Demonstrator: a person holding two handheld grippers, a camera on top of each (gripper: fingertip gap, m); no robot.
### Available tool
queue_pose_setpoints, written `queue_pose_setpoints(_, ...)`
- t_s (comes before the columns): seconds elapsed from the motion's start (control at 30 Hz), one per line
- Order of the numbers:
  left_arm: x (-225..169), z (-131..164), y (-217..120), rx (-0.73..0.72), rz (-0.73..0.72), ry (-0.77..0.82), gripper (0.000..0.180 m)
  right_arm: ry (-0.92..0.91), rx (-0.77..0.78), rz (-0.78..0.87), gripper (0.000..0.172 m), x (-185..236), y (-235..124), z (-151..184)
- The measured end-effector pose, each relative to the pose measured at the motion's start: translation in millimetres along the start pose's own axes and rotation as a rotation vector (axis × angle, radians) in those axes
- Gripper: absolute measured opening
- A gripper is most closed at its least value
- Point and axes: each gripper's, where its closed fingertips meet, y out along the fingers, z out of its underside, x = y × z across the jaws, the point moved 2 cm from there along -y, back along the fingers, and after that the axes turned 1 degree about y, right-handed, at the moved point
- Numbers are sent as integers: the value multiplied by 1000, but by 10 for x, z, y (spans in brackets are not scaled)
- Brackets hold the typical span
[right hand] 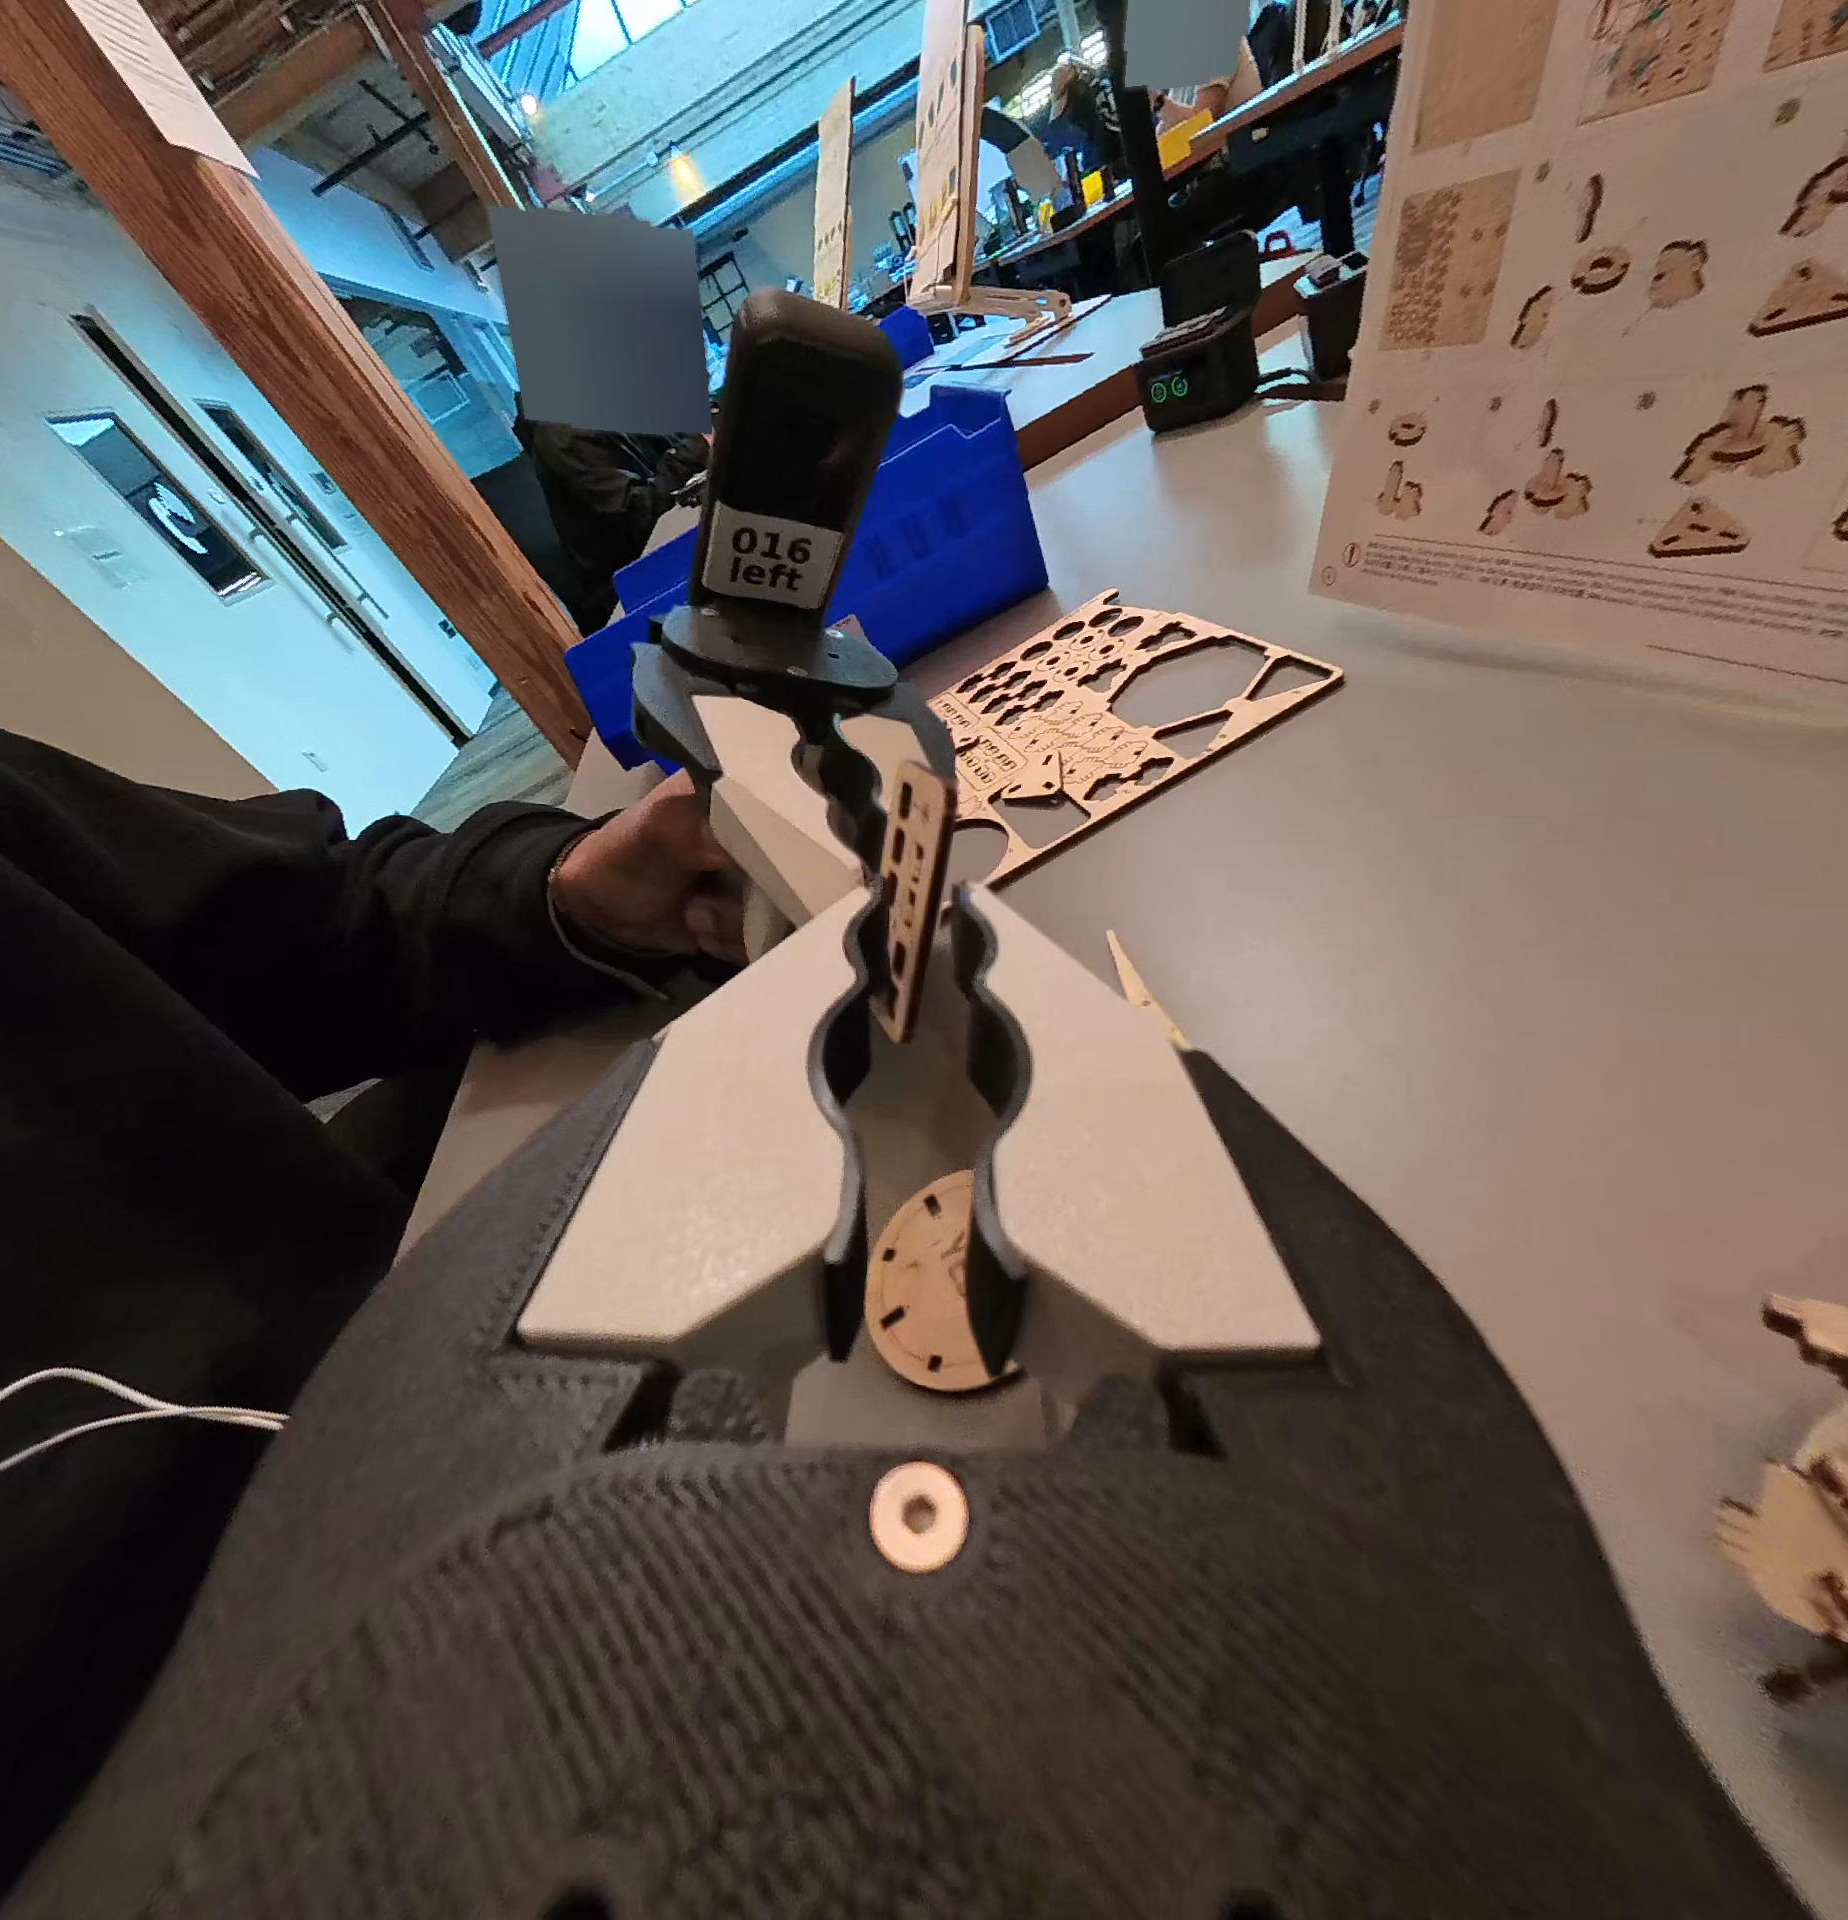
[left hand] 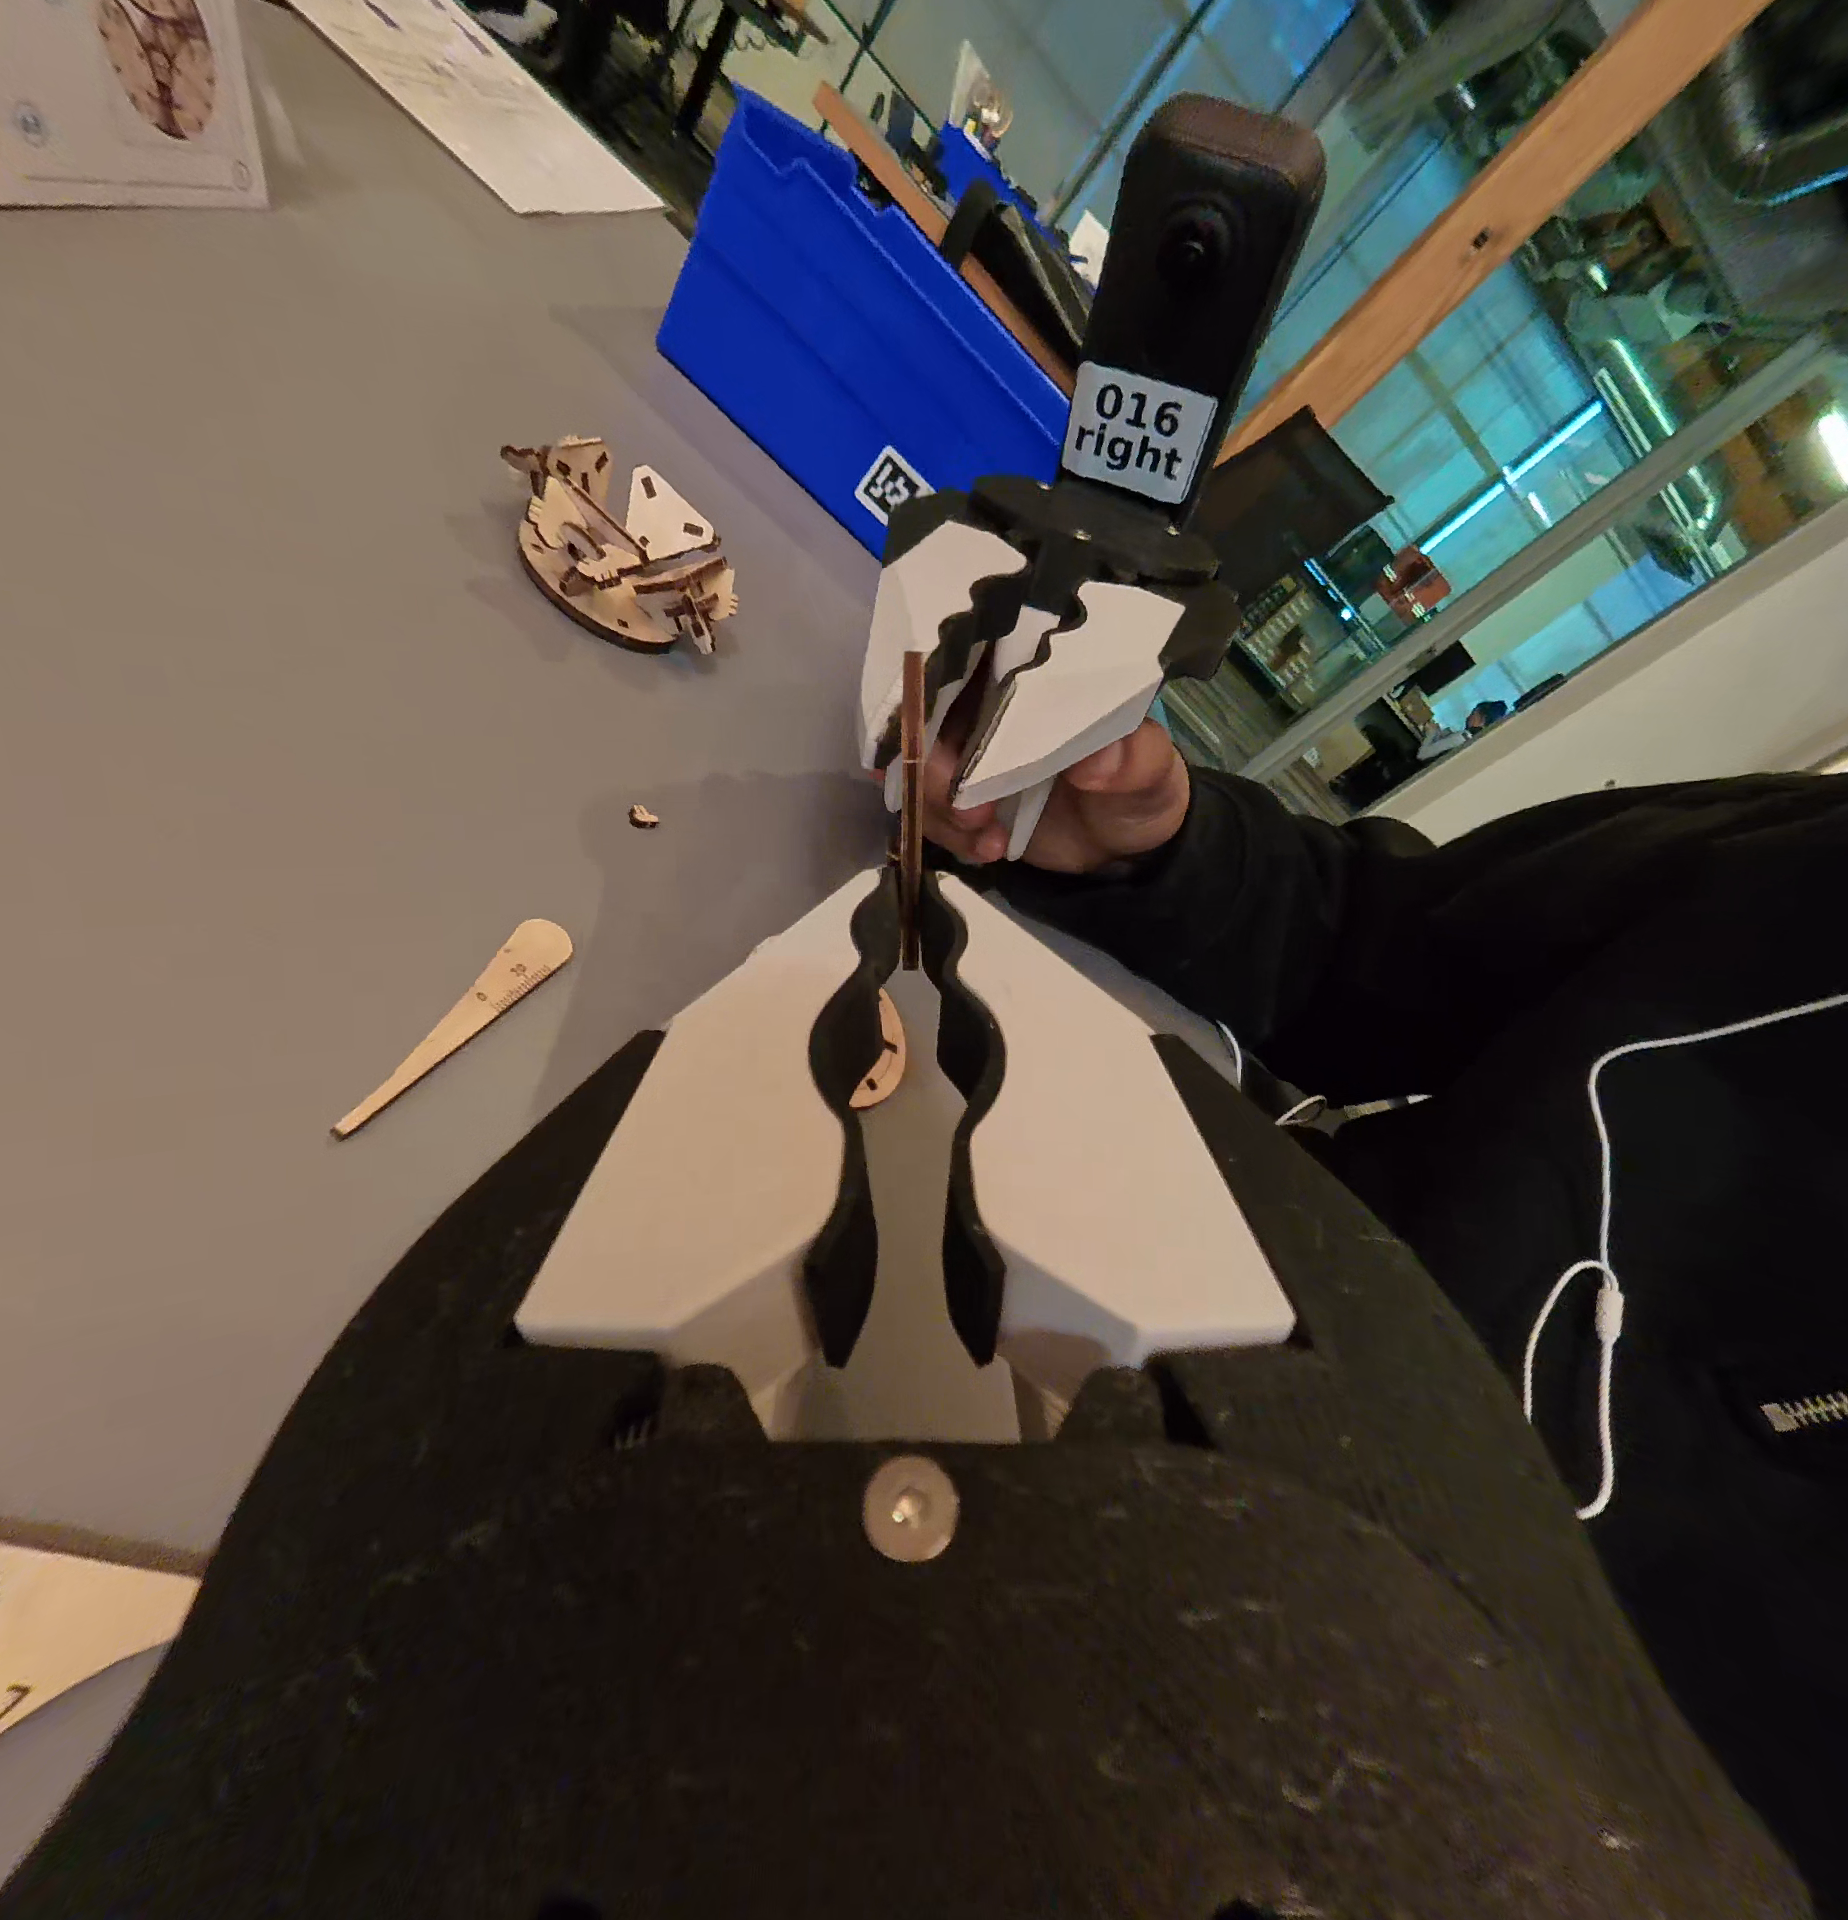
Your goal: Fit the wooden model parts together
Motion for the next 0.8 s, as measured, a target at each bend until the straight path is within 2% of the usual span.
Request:
queue_pose_setpoints(0.07,-16,31,27,17,15,1,1,7,11,-2,4,6,11,16)
queue_pose_setpoints(0.23,-21,32,38,10,27,10,1,48,10,-24,3,3,-7,18)
queue_pose_setpoints(0.4,-31,-36,-3,-42,38,26,17,93,-4,-44,1,-14,-33,0)
queue_pose_setpoints(0.5,-28,-51,-15,-55,44,24,14,115,-8,-60,0,-10,-28,4)
queue_pose_setpoints(0.63,-16,-69,-38,-67,33,33,1,140,-10,-79,2,-6,-21,9)
queue_pose_setpoints(0.8,-24,-99,-63,-80,33,26,1,144,-1,-83,10,-5,-8,18)
